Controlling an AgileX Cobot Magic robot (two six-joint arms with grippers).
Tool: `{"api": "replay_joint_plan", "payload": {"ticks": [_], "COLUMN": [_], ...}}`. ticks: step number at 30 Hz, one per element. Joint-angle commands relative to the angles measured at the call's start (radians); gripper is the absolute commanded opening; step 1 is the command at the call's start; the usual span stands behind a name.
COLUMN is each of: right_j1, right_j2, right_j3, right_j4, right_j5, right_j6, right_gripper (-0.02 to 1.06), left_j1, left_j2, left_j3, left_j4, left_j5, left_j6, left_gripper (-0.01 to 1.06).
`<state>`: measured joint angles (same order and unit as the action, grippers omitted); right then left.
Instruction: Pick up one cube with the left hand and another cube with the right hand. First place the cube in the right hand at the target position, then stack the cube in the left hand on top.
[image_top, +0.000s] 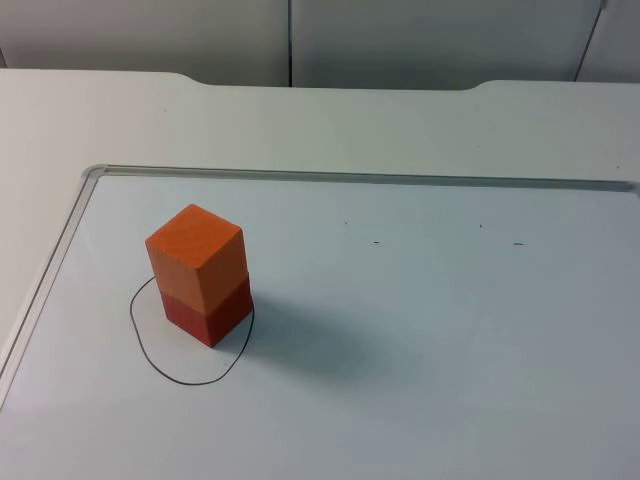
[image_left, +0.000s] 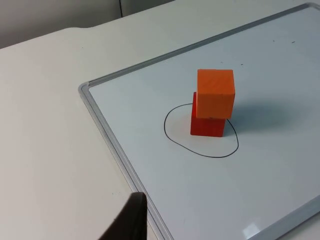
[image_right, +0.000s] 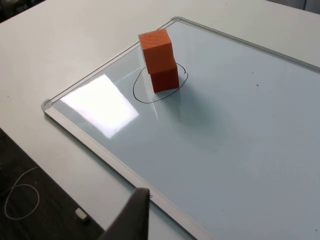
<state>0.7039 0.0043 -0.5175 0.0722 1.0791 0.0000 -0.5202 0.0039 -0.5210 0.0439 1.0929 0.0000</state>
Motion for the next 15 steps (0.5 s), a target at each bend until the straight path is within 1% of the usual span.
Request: {"api": "replay_joint_plan", "payload": {"ticks": [1, 8, 10, 11, 12, 13, 15], "right_j1": [-0.006, -0.006, -0.024, -0.049, -0.049, -0.077, -0.185], "right_j2": [-0.004, -0.004, -0.004, -0.004, -0.004, -0.004, -0.004], "right_j3": [0.01, 0.01, 0.01, 0.01, 0.01, 0.01, 0.01], "right_j4": [-0.007, -0.007, -0.007, -0.007, -0.007, -0.007, -0.007], "right_j5": [0.0, 0.0, 0.0, 0.0, 0.0, 0.0, 0.0], "right_j6": [0.0, 0.0, 0.0, 0.0, 0.0, 0.0, 0.0], "right_gripper": [0.98, 0.98, 0.98, 0.98, 0.98, 0.98, 0.98], "left_j1": [0.0, 0.0, 0.0, 0.0, 0.0, 0.0, 0.0], "left_j2": [-0.004, -0.004, -0.004, -0.004, -0.004, -0.004, -0.004], "left_j3": [0.009, 0.009, 0.009, 0.009, 0.009, 0.009, 0.009], "left_j4": [-0.008, -0.008, -0.008, -0.008, -0.008, -0.008, -0.008], "left_j5": [-0.013, -0.013, -0.013, -0.013, -0.013, -0.013, -0.013], "left_j6": [0.0, 0.0, 0.0, 0.0, 0.0, 0.0, 0.0], "left_gripper": [1.05, 1.05, 1.05, 1.05, 1.05, 1.05, 1.05]}}
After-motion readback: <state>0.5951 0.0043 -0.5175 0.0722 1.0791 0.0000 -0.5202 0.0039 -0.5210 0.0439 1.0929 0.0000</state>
